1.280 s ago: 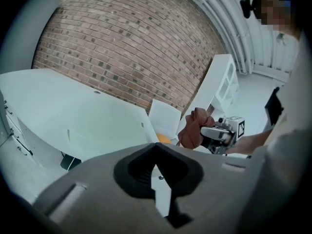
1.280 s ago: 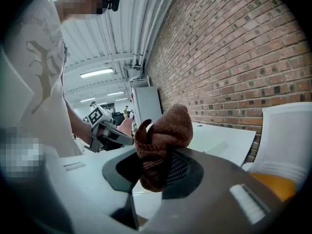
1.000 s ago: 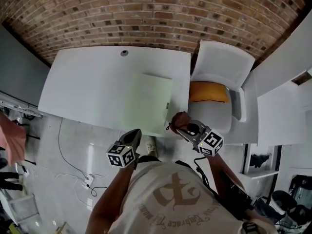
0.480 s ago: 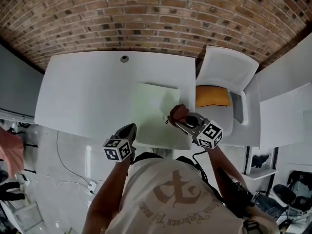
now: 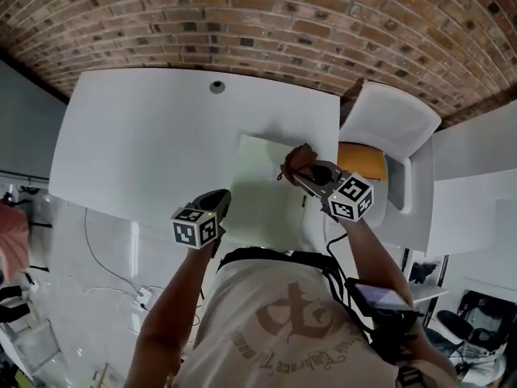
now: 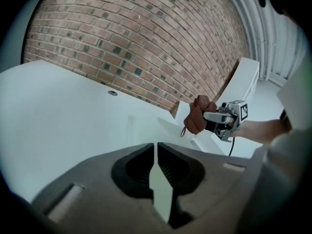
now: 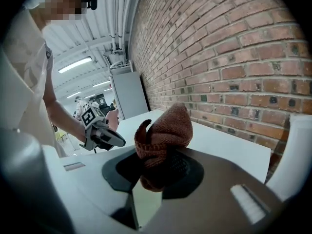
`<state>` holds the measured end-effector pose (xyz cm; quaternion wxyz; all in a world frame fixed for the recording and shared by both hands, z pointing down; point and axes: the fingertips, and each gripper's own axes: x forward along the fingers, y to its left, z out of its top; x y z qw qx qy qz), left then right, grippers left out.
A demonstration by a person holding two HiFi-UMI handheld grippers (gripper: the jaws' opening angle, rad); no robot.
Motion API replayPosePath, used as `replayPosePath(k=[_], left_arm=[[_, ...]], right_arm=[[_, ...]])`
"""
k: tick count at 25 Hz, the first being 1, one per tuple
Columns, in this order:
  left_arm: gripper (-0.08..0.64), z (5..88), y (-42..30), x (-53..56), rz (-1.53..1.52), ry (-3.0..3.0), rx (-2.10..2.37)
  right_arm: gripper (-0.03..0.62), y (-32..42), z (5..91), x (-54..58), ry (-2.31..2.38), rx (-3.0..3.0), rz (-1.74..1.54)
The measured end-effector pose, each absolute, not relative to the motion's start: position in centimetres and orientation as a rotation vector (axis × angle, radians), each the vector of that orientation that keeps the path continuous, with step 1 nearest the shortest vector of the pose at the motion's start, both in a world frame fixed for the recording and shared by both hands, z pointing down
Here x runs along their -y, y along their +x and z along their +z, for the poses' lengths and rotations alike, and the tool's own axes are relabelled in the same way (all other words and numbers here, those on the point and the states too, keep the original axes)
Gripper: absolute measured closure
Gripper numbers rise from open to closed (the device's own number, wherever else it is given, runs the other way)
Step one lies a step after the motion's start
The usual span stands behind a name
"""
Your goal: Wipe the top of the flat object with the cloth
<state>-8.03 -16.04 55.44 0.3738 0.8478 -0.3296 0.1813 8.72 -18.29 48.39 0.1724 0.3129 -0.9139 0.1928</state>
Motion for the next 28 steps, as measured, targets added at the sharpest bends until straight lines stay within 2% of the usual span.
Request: replayPosePath(k=[9, 14, 22, 28], left_arm=[[0.375, 58.4, -6.7, 17.6, 0.647, 2.106, 0.746], [0.316, 59.5, -5.6, 17.8, 0.769, 2.092, 0.683], [0.291, 60.8, -4.9, 17.6, 0.875, 2.049, 0.614], [0.319, 62.3, -4.9, 17.5, 0.967, 2.043, 0.611]], right_arm=[[0.499, 6.7, 50.4, 26.3, 0.815, 2.498, 0.594], [0.499, 4.8, 51.8, 30.6, 0.772, 2.452, 0.584], [0.499, 1.7, 55.4, 35.9, 0.691, 2.346, 0.695], [0.499, 0.3, 59.8, 36.3, 0.615, 2.185, 0.870]])
